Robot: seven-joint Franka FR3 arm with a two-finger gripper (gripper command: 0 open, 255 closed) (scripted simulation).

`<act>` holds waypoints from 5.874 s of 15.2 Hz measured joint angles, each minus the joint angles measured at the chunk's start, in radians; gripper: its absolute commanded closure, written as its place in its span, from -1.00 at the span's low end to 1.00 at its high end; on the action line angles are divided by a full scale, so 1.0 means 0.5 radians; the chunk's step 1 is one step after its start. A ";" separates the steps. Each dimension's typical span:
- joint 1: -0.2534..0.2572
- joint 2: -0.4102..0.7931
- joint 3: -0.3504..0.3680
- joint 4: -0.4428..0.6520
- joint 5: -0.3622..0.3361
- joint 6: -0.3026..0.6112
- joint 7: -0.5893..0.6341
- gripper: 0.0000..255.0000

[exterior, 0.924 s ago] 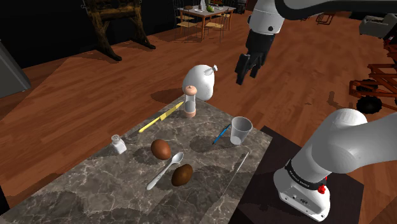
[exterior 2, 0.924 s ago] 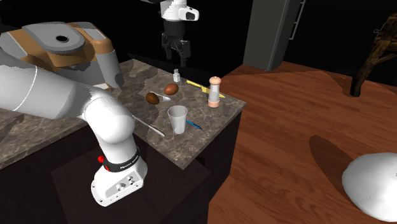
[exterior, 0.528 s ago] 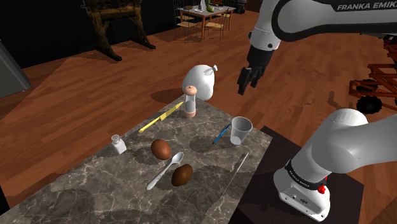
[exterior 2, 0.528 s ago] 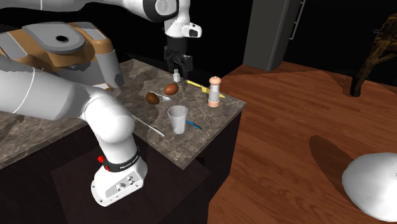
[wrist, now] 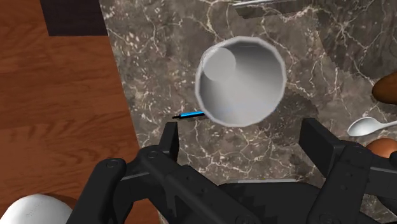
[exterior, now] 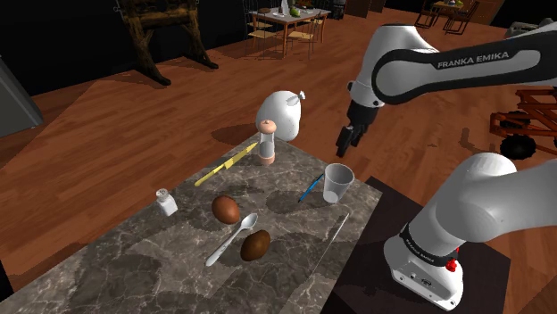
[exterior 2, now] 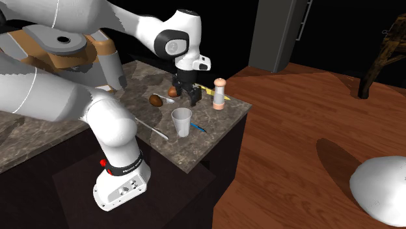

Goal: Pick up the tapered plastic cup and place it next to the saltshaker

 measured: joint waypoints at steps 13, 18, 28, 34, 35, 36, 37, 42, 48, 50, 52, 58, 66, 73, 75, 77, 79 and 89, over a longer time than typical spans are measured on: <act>-0.009 0.359 -0.151 -0.356 -0.001 0.685 -0.239 -1.00; -0.005 0.383 -0.154 -0.359 0.003 0.714 -0.244 -1.00; -0.005 0.383 -0.155 -0.356 0.003 0.715 -0.244 1.00; -0.020 0.292 -0.143 -0.323 -0.013 0.590 -0.225 1.00; -0.026 0.266 -0.142 -0.314 -0.018 0.554 -0.222 1.00; -0.024 0.251 -0.137 -0.300 -0.017 0.525 -0.214 1.00; -0.028 0.221 -0.133 -0.283 -0.021 0.479 -0.207 1.00; -0.039 0.089 -0.115 -0.207 -0.033 0.273 -0.177 1.00; -0.050 -0.031 -0.103 -0.104 -0.043 0.051 -0.152 1.00; -0.047 -0.047 -0.097 -0.058 -0.041 -0.011 -0.142 1.00; -0.048 -0.069 -0.094 -0.011 -0.043 -0.080 -0.135 1.00; -0.047 -0.123 -0.083 0.110 -0.042 -0.254 -0.113 1.00; -0.046 -0.156 -0.077 0.310 -0.043 -0.486 -0.092 1.00; 0.033 -0.039 0.048 0.455 0.057 -0.500 0.045 1.00; 0.076 0.032 0.122 0.491 0.113 -0.456 0.122 1.00; 0.119 0.115 0.201 0.555 0.167 -0.425 0.209 1.00; 0.156 0.227 0.275 0.615 0.213 -0.360 0.286 1.00; 0.274 0.770 0.604 1.072 0.301 -0.206 0.683 1.00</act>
